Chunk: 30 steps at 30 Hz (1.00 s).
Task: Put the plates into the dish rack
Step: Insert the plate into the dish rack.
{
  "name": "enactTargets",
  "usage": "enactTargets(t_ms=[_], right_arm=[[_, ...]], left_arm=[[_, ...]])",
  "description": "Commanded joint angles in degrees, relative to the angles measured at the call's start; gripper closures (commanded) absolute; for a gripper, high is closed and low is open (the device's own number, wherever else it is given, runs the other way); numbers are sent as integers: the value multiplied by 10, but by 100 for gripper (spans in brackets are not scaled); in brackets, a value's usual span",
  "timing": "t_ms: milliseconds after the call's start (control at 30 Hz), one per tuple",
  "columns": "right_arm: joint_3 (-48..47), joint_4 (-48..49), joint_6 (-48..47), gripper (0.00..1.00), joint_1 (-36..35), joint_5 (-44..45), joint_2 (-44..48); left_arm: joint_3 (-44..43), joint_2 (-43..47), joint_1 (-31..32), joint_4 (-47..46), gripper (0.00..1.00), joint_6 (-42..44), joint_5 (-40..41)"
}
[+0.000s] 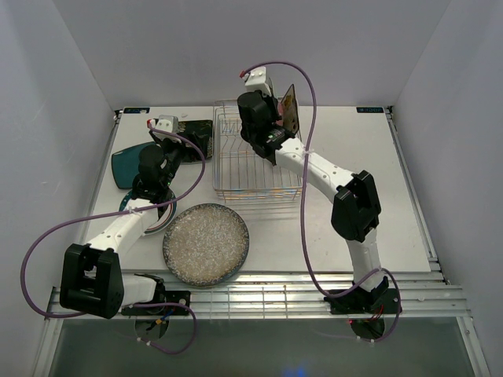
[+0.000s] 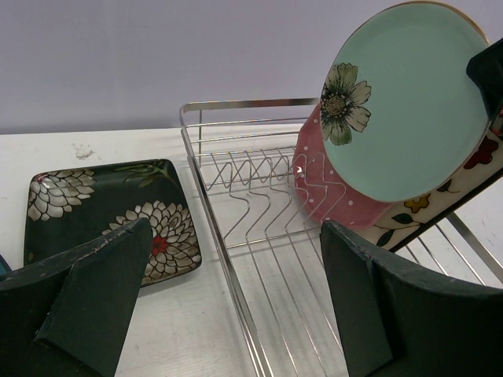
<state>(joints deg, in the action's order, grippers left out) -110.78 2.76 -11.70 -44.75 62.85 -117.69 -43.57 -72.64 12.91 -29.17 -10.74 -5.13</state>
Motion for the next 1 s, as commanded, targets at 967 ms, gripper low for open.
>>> enactTargets(t_ms=[967], right_arm=[[-83,36,28,92,15,7,-58]], left_arm=[[3,14,-2,-10,2,3,-5]])
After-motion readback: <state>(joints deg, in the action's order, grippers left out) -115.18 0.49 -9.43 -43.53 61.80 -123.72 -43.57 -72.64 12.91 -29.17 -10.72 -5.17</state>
